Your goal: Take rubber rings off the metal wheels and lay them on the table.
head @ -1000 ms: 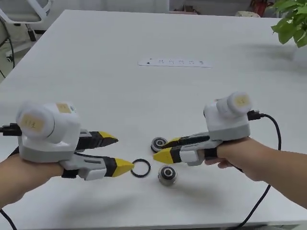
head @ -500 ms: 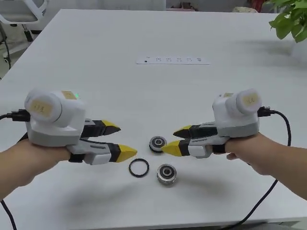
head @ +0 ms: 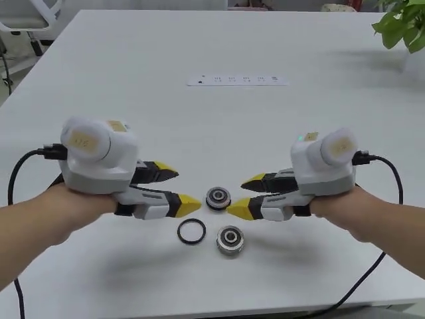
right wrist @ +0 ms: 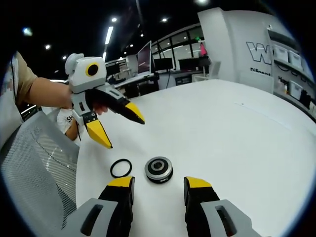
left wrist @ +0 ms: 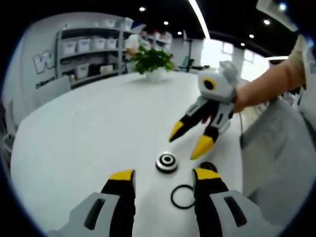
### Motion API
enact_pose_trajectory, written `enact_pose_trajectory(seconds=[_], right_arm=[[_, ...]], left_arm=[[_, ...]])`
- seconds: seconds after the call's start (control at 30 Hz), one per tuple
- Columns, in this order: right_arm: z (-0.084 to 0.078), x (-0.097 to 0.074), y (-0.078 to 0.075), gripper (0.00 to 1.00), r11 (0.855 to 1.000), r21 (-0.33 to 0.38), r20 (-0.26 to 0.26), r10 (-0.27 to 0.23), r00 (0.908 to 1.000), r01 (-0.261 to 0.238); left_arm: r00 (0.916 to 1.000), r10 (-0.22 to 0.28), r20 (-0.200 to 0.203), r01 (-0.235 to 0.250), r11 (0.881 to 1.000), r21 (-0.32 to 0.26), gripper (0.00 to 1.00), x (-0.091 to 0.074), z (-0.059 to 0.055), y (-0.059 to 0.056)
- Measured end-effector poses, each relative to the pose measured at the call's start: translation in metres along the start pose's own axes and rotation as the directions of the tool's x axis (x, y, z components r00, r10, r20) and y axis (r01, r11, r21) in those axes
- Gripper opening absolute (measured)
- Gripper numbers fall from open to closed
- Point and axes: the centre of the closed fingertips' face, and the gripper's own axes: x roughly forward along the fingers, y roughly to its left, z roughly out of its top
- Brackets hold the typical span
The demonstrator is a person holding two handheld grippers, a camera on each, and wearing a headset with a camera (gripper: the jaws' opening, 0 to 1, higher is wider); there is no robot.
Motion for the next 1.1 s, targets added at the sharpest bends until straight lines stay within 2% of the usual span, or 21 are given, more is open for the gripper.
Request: enact_pose_trajectory(seconds=[0.57, 0.87, 1.1], right_arm=[[-0.003, 0.013, 0.001, 0.33, 0.999, -0.04, -0.015, 0.013, 0.9998, -0.013], [-0.008, 0.016, -0.002, 0.3, 0.999, -0.032, -0.021, 0.007, 0.9998, -0.008], [-0.01, 0.017, -0.003, 0.27, 1.0, -0.02, -0.019, 0.005, 0.9998, -0.005]], left_arm=[[0.9995, -0.022, -0.023, 0.023, 1.0, 0.016, 0.44, 0.024, 0.003, -0.004], [0.9982, -0.032, -0.051, 0.033, 0.999, 0.027, 0.4, 0.037, -0.004, -0.003], [0.9969, -0.043, -0.066, 0.045, 0.999, 0.03, 0.37, 0.044, -0.006, -0.007]])
